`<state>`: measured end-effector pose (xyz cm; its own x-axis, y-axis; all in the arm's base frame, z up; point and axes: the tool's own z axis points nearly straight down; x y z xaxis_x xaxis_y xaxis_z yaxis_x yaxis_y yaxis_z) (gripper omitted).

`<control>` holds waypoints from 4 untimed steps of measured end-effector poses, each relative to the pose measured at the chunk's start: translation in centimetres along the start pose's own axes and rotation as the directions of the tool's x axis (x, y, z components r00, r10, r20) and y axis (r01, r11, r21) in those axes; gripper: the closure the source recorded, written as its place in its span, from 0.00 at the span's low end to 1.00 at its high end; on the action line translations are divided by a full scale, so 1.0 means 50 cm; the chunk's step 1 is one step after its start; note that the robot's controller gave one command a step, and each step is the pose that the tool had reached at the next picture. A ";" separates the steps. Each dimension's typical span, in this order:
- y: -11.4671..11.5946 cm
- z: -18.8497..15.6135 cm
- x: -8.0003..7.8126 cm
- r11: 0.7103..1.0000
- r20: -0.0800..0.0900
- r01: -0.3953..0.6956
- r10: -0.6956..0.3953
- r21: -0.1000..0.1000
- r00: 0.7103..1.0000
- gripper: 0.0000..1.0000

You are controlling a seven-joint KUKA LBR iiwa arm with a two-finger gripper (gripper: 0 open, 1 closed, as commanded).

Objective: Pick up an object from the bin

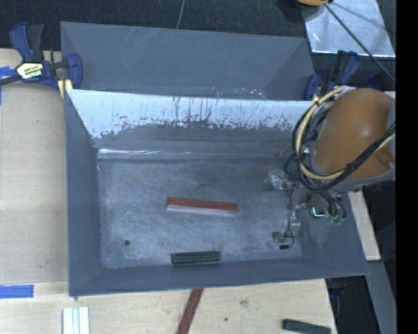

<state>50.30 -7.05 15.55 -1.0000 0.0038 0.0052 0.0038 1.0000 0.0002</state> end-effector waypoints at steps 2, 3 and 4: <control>0.063 0.070 -0.045 0.990 0.016 -0.141 0.141 0.001 0.990 0.00; 0.110 0.072 -0.107 0.999 0.006 -0.052 0.052 0.000 0.999 0.00; 0.192 0.110 -0.092 0.990 0.007 -0.143 0.143 -0.001 0.990 0.00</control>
Offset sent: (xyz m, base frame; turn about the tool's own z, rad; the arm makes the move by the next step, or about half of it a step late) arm 0.0388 0.0745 -0.0855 0.2737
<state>54.92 2.55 10.04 -0.9892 0.1466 -0.0020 0.1466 0.9892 0.0007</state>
